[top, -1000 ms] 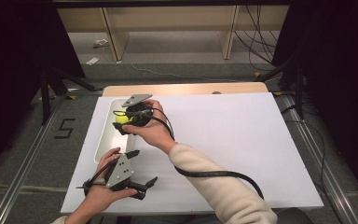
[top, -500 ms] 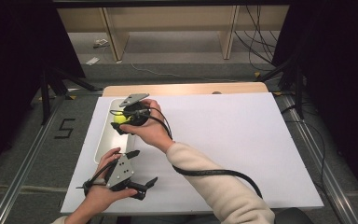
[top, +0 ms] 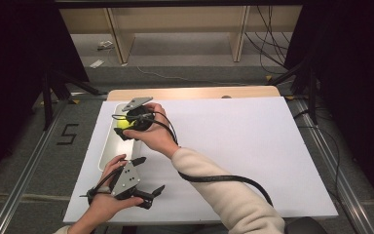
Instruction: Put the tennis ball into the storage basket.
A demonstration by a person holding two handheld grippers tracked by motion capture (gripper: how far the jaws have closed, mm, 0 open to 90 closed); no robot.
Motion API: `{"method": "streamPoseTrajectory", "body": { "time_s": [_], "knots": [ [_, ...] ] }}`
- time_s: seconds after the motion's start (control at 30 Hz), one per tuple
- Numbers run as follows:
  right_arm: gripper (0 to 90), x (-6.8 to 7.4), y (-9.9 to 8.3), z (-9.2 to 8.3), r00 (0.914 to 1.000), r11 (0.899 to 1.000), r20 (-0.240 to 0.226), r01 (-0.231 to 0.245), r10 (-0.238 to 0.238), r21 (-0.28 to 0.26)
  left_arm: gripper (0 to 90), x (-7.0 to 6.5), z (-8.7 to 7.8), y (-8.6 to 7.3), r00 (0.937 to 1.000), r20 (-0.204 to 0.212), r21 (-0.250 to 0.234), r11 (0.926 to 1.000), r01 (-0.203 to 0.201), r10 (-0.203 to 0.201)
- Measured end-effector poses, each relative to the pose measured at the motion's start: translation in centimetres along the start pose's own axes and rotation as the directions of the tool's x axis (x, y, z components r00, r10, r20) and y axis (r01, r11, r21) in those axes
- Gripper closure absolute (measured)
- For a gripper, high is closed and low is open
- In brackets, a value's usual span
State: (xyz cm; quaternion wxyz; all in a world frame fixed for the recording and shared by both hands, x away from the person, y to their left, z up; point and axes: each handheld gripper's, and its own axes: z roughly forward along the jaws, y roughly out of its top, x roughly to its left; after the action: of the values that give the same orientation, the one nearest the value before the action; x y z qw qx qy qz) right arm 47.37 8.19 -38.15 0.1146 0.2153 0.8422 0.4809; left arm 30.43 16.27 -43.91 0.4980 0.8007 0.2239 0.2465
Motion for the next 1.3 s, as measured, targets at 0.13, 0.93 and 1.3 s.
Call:
{"method": "streamPoseTrajectory", "body": {
  "time_s": [0.13,0.93,1.3],
  "knots": [
    [27.1,0.1,0.1,0.2,1.0,1.0,-0.001,0.001,-0.001,0.003,0.0,0.0,0.0,0.0,1.0,0.002,0.0,1.0,0.003,-0.003],
    [27.1,0.1,0.4,1.2,1.0,1.0,-0.005,0.0,0.0,0.021,0.0,-0.1,0.0,0.0,1.0,0.002,0.0,1.0,0.004,-0.004],
    [27.1,0.1,0.6,1.6,1.0,1.0,-0.004,-0.004,0.004,0.025,0.0,0.0,0.0,0.0,1.0,0.004,0.001,1.0,0.001,-0.001]
  ]
}}
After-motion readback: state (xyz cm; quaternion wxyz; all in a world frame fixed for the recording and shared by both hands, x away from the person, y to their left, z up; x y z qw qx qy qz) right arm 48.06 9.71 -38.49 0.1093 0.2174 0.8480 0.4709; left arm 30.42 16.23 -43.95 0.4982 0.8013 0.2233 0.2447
